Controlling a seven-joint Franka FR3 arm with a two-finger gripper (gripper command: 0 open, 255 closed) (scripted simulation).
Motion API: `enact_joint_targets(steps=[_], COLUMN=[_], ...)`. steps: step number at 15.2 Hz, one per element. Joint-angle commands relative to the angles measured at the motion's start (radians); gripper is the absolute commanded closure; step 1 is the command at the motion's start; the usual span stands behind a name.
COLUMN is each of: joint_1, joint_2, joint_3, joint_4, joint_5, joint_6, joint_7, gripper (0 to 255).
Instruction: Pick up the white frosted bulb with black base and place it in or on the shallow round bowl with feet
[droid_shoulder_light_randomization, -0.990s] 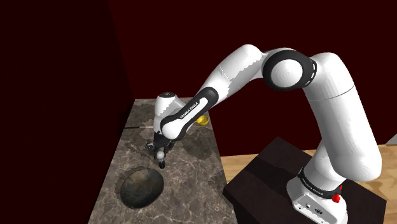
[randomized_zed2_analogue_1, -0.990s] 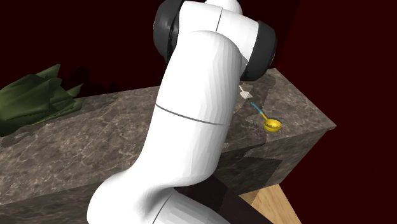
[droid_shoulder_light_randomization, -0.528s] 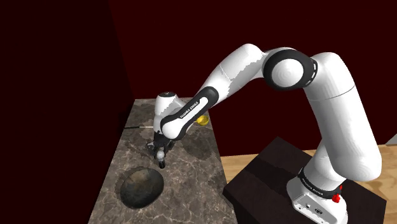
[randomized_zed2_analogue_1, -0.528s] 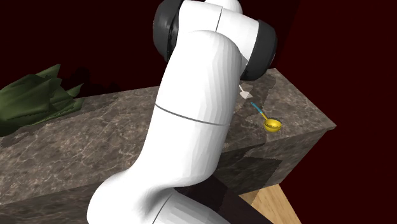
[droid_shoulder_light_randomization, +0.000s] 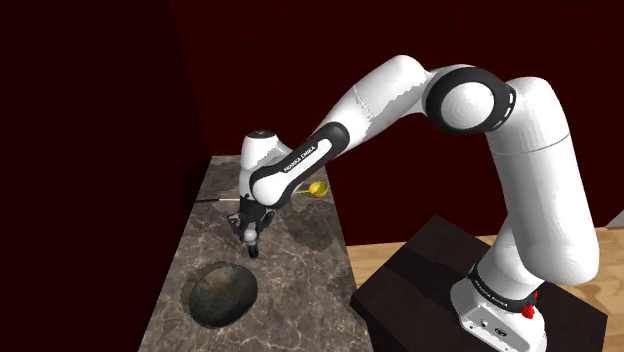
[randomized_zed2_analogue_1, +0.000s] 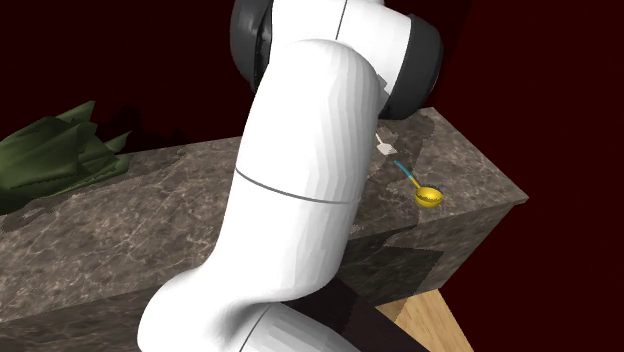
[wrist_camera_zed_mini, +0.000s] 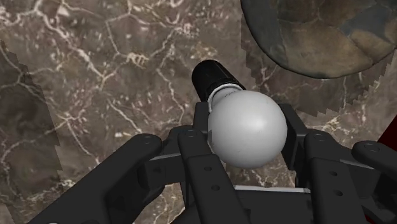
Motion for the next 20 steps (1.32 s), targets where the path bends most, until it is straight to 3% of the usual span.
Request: enact_joint_targets(steps=[1,14,20], joint_1=[-0.003,-0.021,0.091], joint_2=[-0.025,-0.135,-0.119], joint_3=[0.005,0.025,0.034], joint_4=[-0.008,0.008,0.071], joint_5=[0.005,0.028,-0.008], joint_6=[-0.016,-0.139,-0.165], joint_7=[0.002,0.008,0.148], gripper=[255,255,255])
